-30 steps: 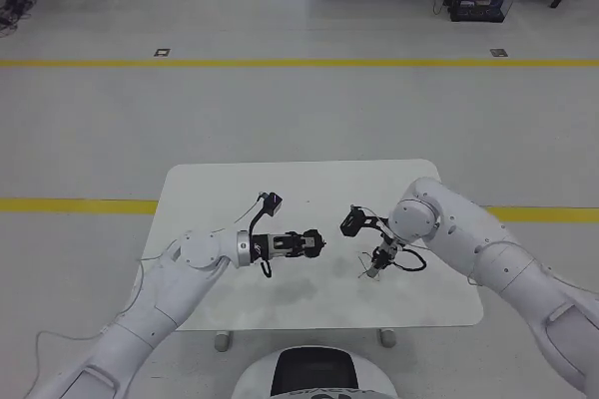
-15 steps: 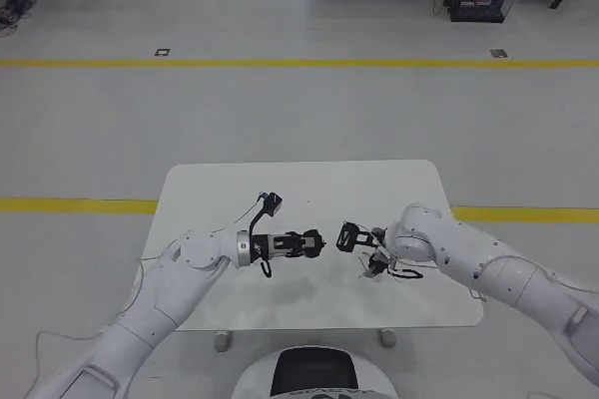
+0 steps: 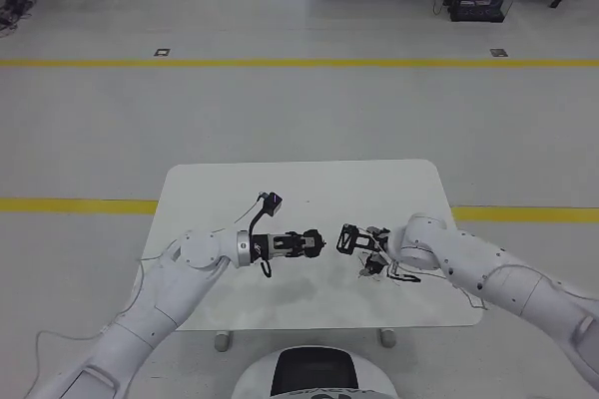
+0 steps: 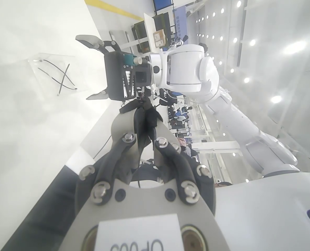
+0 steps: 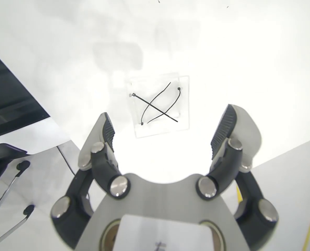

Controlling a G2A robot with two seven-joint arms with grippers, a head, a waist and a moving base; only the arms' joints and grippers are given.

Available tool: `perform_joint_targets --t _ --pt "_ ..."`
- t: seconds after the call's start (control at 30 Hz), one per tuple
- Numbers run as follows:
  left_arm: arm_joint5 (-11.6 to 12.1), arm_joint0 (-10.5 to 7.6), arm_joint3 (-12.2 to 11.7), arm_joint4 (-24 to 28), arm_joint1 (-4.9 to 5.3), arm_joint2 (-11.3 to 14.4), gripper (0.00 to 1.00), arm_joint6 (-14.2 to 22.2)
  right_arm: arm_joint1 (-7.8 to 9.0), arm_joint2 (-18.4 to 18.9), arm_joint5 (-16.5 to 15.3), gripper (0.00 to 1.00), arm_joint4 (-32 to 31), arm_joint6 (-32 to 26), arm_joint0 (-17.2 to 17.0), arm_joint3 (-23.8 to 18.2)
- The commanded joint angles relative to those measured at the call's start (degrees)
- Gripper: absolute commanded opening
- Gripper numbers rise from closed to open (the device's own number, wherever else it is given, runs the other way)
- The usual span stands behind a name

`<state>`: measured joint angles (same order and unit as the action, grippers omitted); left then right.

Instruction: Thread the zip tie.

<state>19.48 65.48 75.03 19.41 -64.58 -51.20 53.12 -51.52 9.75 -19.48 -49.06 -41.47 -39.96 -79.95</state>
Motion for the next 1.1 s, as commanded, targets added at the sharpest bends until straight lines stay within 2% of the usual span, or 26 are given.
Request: perform_joint_targets --t 0.0,0.13,0.3,0.37,0.4,0.43,0.47,0.73,0.8,1.07 --pt "0.0 0.0 0.0 0.0 0.0 0.0 0.0 0.0 0.06 0.0 0.0 1.0 0.62 1.34 -0.55 -0.57" --pt "0.0 0.0 0.0 0.0 0.0 0.0 0.0 0.0 0.77 0.0 0.0 1.0 3.71 1.02 -0.43 -1.37" --pt "0.0 0.0 0.0 0.0 0.0 0.0 0.0 0.0 1.75 0.0 0.0 1.0 8.38 -3.13 0.68 -2.97" --pt "0.0 0.0 0.0 0.0 0.0 0.0 0.0 0.0 2.21 0.0 0.0 0.76 10.84 -4.94 1.31 -3.21" --pt "0.0 0.0 0.0 0.0 0.0 0.0 0.0 0.0 2.4 0.0 0.0 0.69 11.85 -5.8 1.52 -3.16" --pt "0.0 0.0 0.0 0.0 0.0 0.0 0.0 0.0 2.58 0.0 0.0 0.51 12.83 -6.59 1.9 -2.83" --pt "0.0 0.0 0.0 0.0 0.0 0.0 0.0 0.0 2.77 0.0 0.0 0.47 13.93 -7.16 2.31 -2.24" --pt "0.0 0.0 0.0 0.0 0.0 0.0 0.0 0.0 2.35 0.0 0.0 0.35 14.69 -7.97 2.0 -1.24" --pt "0.0 0.0 0.0 0.0 0.0 0.0 0.0 0.0 1.82 0.0 0.0 0.29 14.64 -7.81 1.66 -0.35" --pt "0.0 0.0 0.0 0.0 0.0 0.0 0.0 0.0 -0.8 0.0 0.0 0.26 13.89 -7.96 0.56 4.24"
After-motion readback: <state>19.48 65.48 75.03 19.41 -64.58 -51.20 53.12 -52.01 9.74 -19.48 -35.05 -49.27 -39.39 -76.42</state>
